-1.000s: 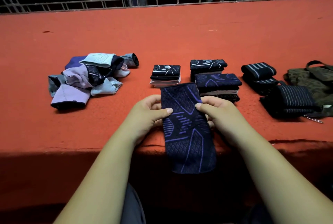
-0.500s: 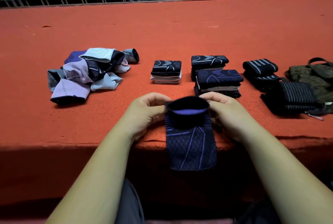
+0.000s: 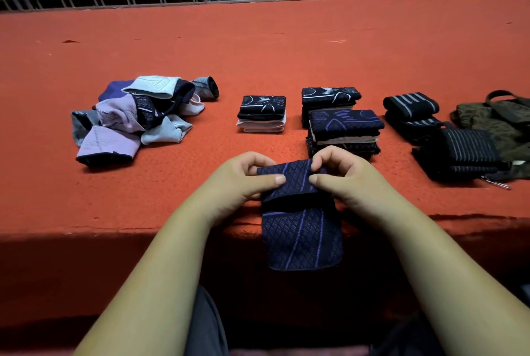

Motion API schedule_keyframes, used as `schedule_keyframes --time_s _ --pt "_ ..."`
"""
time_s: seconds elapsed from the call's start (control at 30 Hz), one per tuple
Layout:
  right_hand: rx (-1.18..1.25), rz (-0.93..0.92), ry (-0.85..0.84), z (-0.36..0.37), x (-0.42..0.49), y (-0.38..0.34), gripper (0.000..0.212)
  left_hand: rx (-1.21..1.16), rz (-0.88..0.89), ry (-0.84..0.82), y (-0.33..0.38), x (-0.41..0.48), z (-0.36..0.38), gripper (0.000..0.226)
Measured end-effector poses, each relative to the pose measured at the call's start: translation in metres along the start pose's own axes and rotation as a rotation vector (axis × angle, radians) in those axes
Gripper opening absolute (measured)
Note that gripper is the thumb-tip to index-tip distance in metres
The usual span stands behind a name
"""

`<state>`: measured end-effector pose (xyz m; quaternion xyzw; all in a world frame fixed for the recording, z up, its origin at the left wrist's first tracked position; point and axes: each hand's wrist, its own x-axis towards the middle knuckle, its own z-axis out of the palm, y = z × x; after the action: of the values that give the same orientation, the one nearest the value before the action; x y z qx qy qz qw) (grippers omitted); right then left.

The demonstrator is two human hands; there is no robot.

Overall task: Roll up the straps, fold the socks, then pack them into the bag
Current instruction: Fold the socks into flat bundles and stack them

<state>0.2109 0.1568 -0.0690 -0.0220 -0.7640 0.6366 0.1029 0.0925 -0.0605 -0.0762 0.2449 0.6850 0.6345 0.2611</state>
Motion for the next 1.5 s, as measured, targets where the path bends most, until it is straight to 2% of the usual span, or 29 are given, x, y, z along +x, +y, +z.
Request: schedule_keyframes --time_s 0.07,0.17,0.2,0.3,0.37,0.43,0.5,0.6,0.77,0.93,1.03,1.13,1.23,1.5 --pt "-0.012 -0.002 0.003 0.002 -0.001 0.000 0.024 0.030 0.031 0.009 0.001 -0.001 0.003 0.031" --pt "0.044 0.034 -0.012 0.002 -0.004 -0.004 0.047 -0.069 0.082 0.067 0.003 -0.004 0.005 0.031" --pt "0.038 0.054 -0.027 0.002 -0.005 -0.005 0.048 -0.119 0.095 0.077 0.003 -0.004 0.006 0.033" --pt "-0.017 0.067 -0.099 -0.001 -0.003 -0.002 0.033 -0.202 0.145 0.118 0.002 -0.003 0.010 0.039" --pt "0.038 0.069 -0.066 0.001 -0.001 0.001 0.028 -0.252 0.146 0.128 0.002 -0.001 0.011 0.039" --pt "0.109 0.060 -0.030 0.004 -0.002 0.001 0.028 -0.285 0.107 0.049 0.001 -0.001 0.011 0.041" --pt "0.120 0.043 0.009 0.004 -0.002 0.003 0.026 -0.225 0.054 -0.058 0.002 -0.002 0.010 0.039" --pt "0.130 0.052 0.049 0.002 -0.002 0.006 0.022 -0.141 0.044 -0.046 0.004 -0.004 0.010 0.034" --pt "0.126 0.089 -0.001 0.001 -0.003 0.002 0.027 -0.164 0.109 0.073 0.004 -0.003 0.013 0.033" --pt "0.127 0.097 0.032 -0.001 -0.002 0.004 0.023 -0.120 0.065 -0.047 0.005 -0.003 0.011 0.042" --pt "0.102 0.082 0.040 -0.001 -0.001 0.005 0.024 -0.168 0.092 -0.047 0.002 0.000 0.010 0.045" --pt "0.158 0.078 0.050 0.000 0.001 0.003 0.034 -0.208 0.109 -0.033 -0.003 0.004 0.007 0.045" --pt "0.194 0.098 0.051 -0.001 0.003 0.003 0.041 -0.277 0.071 -0.004 -0.005 0.007 0.004 0.040" --pt "0.210 0.131 0.070 -0.003 -0.006 -0.013 0.035 -0.291 -0.110 0.051 0.001 0.006 0.001 0.033"
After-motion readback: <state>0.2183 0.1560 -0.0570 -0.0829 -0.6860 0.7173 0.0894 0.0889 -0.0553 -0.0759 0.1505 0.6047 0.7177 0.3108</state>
